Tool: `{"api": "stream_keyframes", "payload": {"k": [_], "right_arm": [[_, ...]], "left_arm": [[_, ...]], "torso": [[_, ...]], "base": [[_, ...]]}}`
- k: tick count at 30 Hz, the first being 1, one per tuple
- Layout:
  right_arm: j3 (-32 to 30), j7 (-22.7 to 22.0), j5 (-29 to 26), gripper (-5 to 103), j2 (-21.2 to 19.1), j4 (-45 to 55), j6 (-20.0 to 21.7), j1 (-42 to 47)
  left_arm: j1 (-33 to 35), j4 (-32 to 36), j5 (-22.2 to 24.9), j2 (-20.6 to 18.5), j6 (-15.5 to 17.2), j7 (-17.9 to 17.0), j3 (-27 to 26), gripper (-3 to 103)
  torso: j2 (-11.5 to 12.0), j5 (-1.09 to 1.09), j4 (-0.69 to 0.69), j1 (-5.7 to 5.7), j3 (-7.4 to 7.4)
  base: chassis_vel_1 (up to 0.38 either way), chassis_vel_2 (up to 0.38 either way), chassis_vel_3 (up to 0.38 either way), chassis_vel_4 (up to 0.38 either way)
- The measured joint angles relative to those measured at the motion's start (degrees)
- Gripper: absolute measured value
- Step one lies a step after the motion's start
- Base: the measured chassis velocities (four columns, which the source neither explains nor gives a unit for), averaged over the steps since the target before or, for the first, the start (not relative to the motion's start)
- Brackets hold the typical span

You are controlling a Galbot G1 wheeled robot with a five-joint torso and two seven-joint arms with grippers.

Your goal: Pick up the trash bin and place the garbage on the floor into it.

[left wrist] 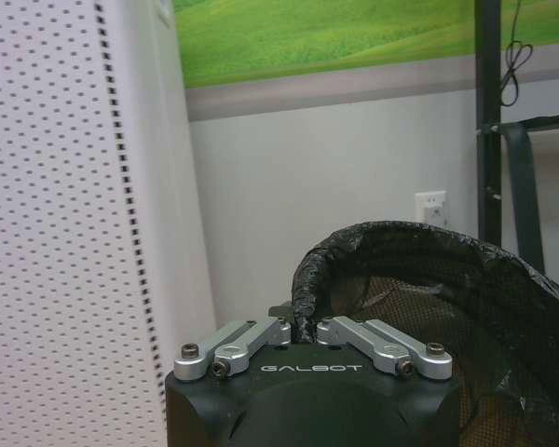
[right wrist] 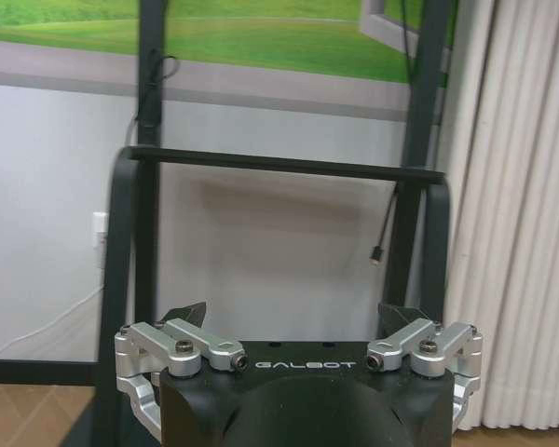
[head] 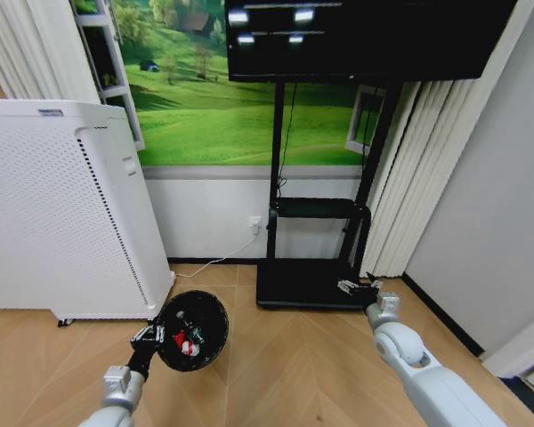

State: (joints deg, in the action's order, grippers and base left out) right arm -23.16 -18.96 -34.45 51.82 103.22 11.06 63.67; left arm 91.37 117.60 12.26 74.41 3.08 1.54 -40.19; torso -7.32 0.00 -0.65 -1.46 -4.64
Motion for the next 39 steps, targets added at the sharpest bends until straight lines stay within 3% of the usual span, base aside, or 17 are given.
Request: {"api": "stream_keyframes", "payload": {"k": [10,13,15,26,39], "right_arm": [[0.03,0.01,0.02,100,0.02,-0.01,-0.03,0.00],[0.03,0.01,0.02,100,0.02,0.00,-0.03,-0.01],[0.03,0.01,0.02,100,0.02,0.00,-0.03,0.00],[0.01,0.00,0.02,100,0.00,-0.02,-0.03,-0.01],[0.01,0.01,0.01,100,0.01,-0.01,-0.03,-0.01]], "left_arm": [[-0.09,-0.29,-0.42,0.11,-0.12,0.01,0.63,6],[-0.14,-0.40,-0.64,0.19,-0.18,-0.04,0.93,6],[-0.15,-0.41,-0.84,0.26,-0.21,-0.05,1.28,6],[0.76,-0.40,-2.02,1.54,-0.81,0.00,2.82,6],[3.00,-0.40,-3.35,1.85,-1.84,-0.29,3.42,6]], "torso": [[0.00,-0.03,0.00,0.00,0.00],[0.00,0.07,-0.01,0.00,0.00],[0.00,-0.01,0.02,0.00,0.00],[0.00,-0.01,-0.03,-0.01,0.00],[0.00,0.00,-0.01,0.01,0.01]], "base": [[0.319,0.327,-0.327,-0.319],[0.258,0.159,-0.177,-0.251],[0.124,0.025,-0.045,-0.101],[-0.030,-0.059,0.017,0.055],[0.198,-0.149,-0.185,0.167]]}}
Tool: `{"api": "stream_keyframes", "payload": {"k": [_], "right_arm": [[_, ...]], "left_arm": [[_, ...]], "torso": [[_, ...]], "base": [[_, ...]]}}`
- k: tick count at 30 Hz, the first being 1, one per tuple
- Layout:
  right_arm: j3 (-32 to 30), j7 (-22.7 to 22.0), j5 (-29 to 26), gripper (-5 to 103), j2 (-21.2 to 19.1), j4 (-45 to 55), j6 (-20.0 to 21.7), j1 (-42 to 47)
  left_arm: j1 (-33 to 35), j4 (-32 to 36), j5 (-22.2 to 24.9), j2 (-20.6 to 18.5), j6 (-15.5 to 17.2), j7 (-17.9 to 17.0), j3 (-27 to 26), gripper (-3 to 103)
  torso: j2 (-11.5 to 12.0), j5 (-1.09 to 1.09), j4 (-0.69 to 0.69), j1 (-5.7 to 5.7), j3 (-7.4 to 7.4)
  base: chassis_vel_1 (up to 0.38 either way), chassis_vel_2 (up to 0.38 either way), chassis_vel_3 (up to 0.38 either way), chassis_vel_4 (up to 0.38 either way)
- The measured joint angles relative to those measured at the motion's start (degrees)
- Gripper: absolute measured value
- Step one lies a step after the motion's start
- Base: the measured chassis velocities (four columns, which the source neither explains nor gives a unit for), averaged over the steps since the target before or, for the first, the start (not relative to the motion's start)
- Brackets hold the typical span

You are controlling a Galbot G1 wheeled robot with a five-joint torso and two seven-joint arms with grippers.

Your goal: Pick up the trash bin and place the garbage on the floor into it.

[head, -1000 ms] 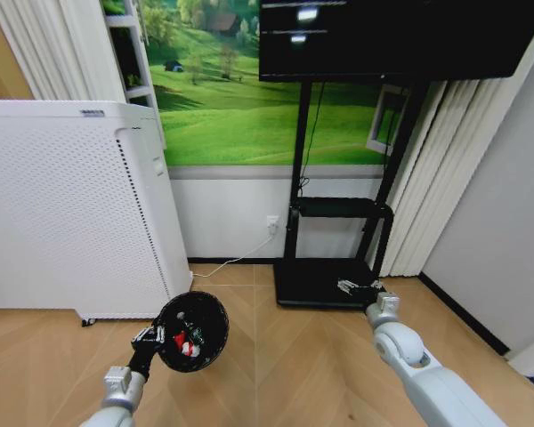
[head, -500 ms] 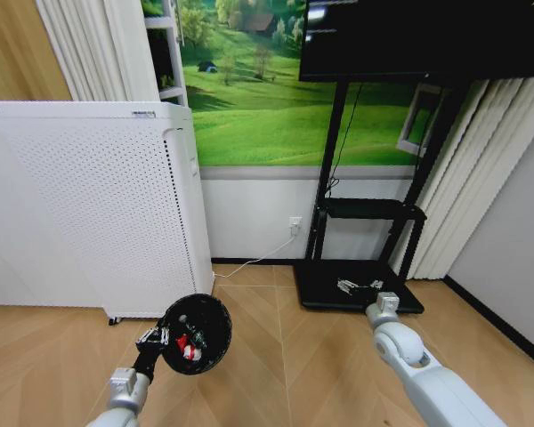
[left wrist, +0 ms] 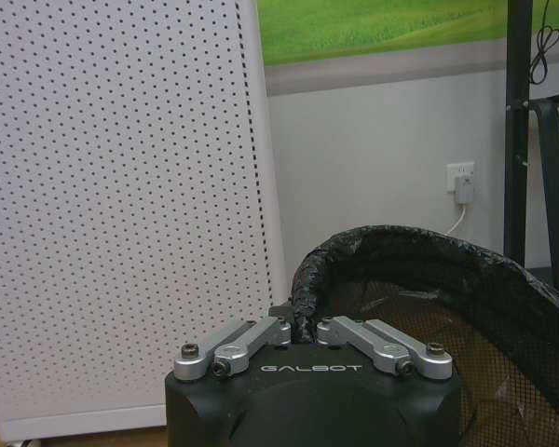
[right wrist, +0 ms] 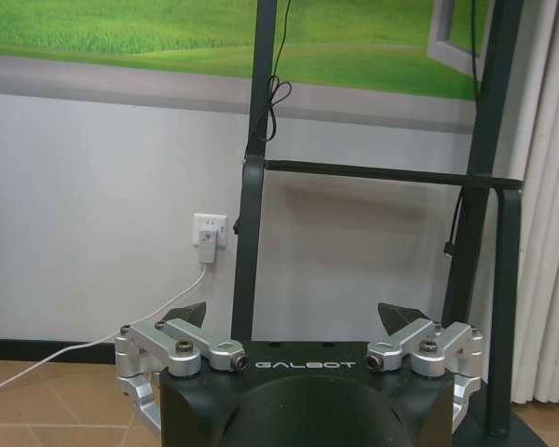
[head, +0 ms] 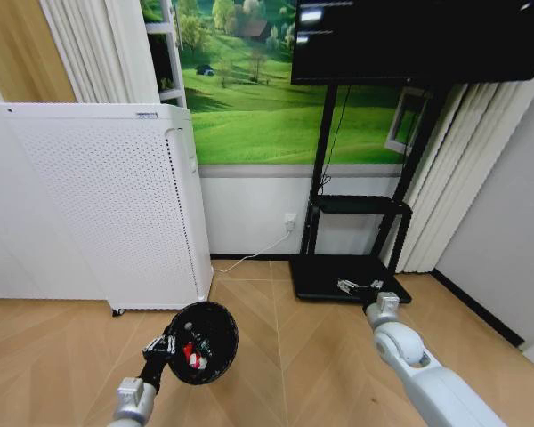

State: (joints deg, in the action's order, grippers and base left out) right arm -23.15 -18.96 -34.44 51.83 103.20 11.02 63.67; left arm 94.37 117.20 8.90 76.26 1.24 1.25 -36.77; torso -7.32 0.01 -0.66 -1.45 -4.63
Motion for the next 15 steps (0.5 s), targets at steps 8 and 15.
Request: {"api": "stream_keyframes", "payload": {"k": [8,15], "right_arm": [[0.00,0.00,0.00,100,0.00,0.00,0.00,0.01],[0.00,0.00,0.00,100,0.00,0.00,0.00,0.00]], "left_arm": [[3.13,-2.19,-1.92,0.98,-0.84,-0.88,1.29,6],[5.38,-5.96,-2.72,2.73,-1.92,-2.11,2.81,6]], "torso": [[0.00,-0.01,0.00,0.01,-0.01],[0.00,0.00,0.01,-0.02,-0.02]], "base": [[0.068,-0.088,-0.086,0.077],[-0.036,0.057,0.048,-0.046]]}}
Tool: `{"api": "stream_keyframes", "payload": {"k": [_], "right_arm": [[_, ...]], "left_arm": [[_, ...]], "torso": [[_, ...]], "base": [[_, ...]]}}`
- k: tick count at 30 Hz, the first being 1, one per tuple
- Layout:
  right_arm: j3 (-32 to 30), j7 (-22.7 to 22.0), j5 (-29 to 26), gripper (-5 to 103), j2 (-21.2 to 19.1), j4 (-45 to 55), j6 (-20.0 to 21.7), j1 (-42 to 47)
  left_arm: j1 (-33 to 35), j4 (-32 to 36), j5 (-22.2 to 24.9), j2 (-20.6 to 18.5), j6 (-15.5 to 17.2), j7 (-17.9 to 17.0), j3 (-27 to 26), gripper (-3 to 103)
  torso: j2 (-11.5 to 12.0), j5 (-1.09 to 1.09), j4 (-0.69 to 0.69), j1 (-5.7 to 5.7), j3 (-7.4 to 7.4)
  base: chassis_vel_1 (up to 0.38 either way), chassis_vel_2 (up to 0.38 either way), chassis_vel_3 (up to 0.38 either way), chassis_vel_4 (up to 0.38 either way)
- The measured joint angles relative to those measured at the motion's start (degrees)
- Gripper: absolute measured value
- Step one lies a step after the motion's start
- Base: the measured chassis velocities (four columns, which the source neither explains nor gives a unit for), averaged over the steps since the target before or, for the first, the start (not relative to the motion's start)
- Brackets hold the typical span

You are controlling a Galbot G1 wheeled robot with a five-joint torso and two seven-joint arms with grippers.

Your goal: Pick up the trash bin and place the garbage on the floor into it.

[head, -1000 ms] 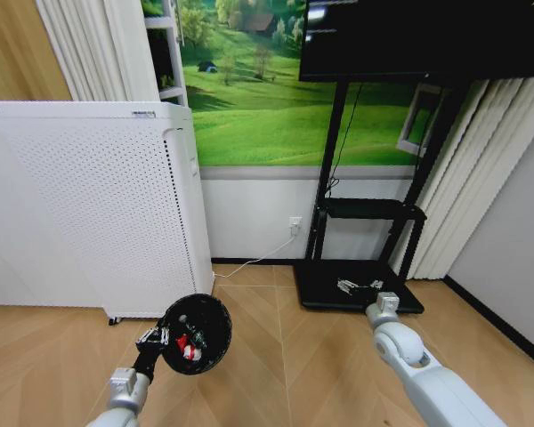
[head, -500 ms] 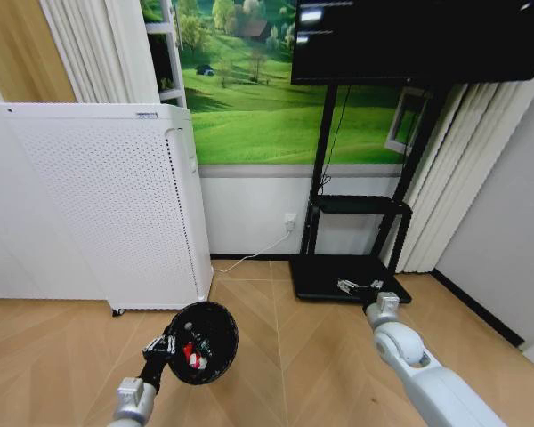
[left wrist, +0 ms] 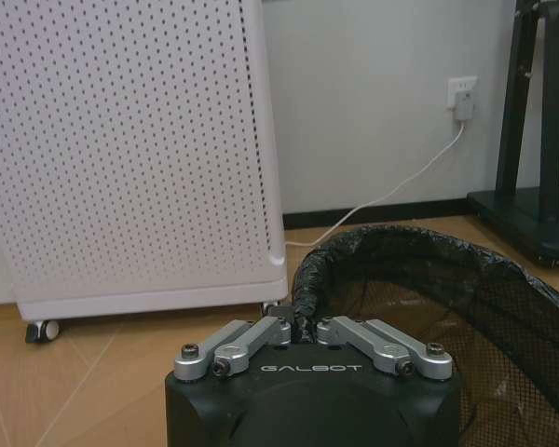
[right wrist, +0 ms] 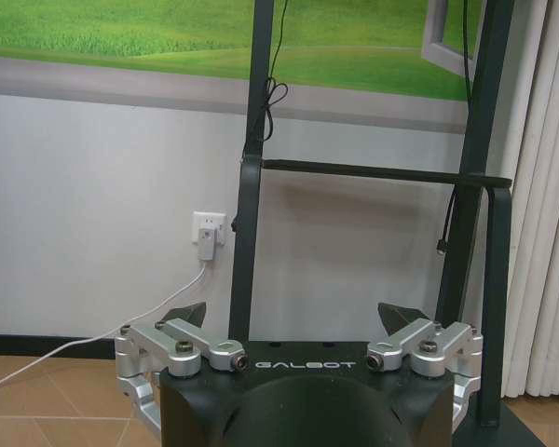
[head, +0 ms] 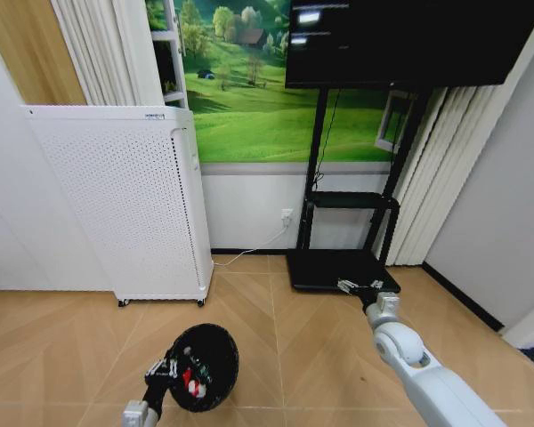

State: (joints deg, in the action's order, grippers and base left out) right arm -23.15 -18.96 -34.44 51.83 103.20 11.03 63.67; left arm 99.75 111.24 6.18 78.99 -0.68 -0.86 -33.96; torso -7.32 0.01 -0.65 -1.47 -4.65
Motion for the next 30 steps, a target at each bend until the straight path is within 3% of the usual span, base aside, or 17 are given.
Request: {"api": "stream_keyframes", "payload": {"k": [11,30], "right_arm": [[0.00,0.00,0.00,100,0.00,0.00,0.00,0.00],[0.00,0.00,0.00,100,0.00,0.00,0.00,0.00]], "left_arm": [[6.86,-0.33,0.28,0.37,-1.48,-0.70,0.06,6],[7.20,0.08,0.89,-0.46,-1.75,-0.74,-3.78,6]], "torso": [[0.00,-0.01,0.00,0.01,0.02],[0.00,0.00,-0.01,0.01,0.01]], "base": [[0.000,0.000,0.000,0.000],[0.000,0.000,0.000,0.000]]}}
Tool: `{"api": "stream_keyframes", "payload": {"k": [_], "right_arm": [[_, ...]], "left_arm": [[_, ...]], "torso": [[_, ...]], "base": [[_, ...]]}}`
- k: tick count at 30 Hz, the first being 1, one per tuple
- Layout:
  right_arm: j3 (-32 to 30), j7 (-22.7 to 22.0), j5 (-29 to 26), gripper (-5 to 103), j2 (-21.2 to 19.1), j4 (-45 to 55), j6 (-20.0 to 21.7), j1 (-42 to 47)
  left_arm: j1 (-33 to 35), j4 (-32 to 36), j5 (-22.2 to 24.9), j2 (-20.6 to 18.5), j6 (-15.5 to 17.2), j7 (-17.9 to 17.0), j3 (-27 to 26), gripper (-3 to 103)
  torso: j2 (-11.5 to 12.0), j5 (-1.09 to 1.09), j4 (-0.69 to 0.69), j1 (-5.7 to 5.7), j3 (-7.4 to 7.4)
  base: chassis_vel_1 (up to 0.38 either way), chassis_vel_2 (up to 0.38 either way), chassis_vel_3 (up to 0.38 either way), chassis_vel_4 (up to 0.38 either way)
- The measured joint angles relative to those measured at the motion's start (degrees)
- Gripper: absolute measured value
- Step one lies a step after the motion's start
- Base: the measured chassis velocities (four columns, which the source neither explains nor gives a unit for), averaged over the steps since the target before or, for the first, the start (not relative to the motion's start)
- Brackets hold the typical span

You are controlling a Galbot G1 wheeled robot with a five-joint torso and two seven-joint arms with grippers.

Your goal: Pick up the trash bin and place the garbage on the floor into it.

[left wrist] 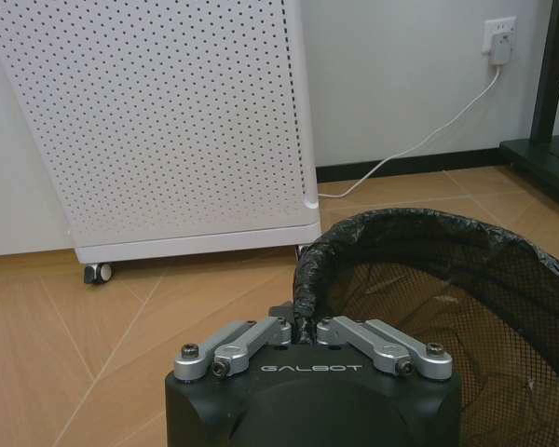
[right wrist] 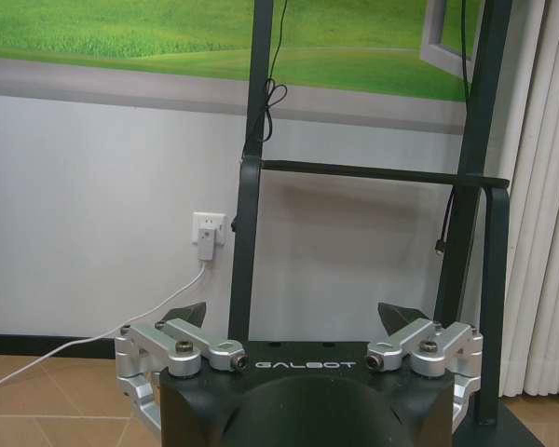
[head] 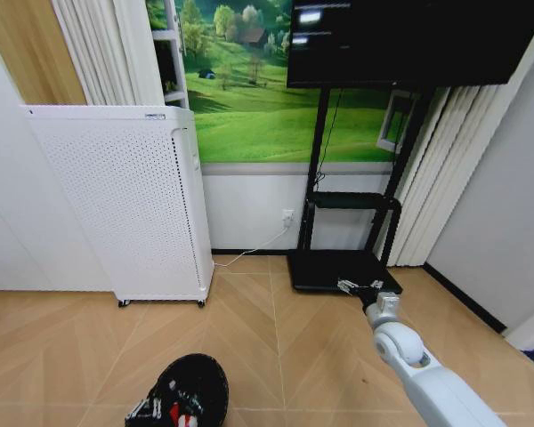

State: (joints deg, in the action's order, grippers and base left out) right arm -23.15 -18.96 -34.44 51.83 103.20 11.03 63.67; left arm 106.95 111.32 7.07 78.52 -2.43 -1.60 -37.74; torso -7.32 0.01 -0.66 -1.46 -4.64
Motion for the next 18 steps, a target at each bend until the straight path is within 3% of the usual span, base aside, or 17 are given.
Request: {"api": "stream_keyframes", "payload": {"k": [6,8,13,14,18], "right_arm": [[0.00,0.00,0.00,100,0.00,0.00,0.00,0.00],[0.00,0.00,0.00,100,0.00,0.00,0.00,0.00],[0.00,0.00,0.00,100,0.00,0.00,0.00,0.00],[0.00,0.00,0.00,100,0.00,0.00,0.00,0.00],[0.00,0.00,0.00,100,0.00,0.00,0.00,0.00]], "left_arm": [[-0.88,0.07,0.72,-0.49,1.07,-0.30,0.51,4],[-0.93,0.30,0.92,-0.56,1.20,-0.32,0.53,8],[-0.90,0.85,1.07,-0.70,1.38,-0.32,0.65,29],[-0.90,0.85,1.07,-0.70,1.38,-0.32,0.65,29],[-0.89,1.61,1.08,-0.64,1.49,-0.39,0.82,51]], "torso": [[0.00,0.00,0.00,0.00,0.00],[0.00,-0.01,0.00,0.00,0.00],[0.00,-0.01,0.00,0.00,0.00],[0.00,-0.01,0.00,0.00,0.00],[0.00,-0.01,0.00,0.00,0.00]], "base": [[0.000,0.000,0.000,0.000],[0.000,0.000,0.000,0.000],[0.000,0.000,0.000,0.000],[0.000,0.000,0.000,0.000],[0.000,0.000,0.000,0.000]]}}
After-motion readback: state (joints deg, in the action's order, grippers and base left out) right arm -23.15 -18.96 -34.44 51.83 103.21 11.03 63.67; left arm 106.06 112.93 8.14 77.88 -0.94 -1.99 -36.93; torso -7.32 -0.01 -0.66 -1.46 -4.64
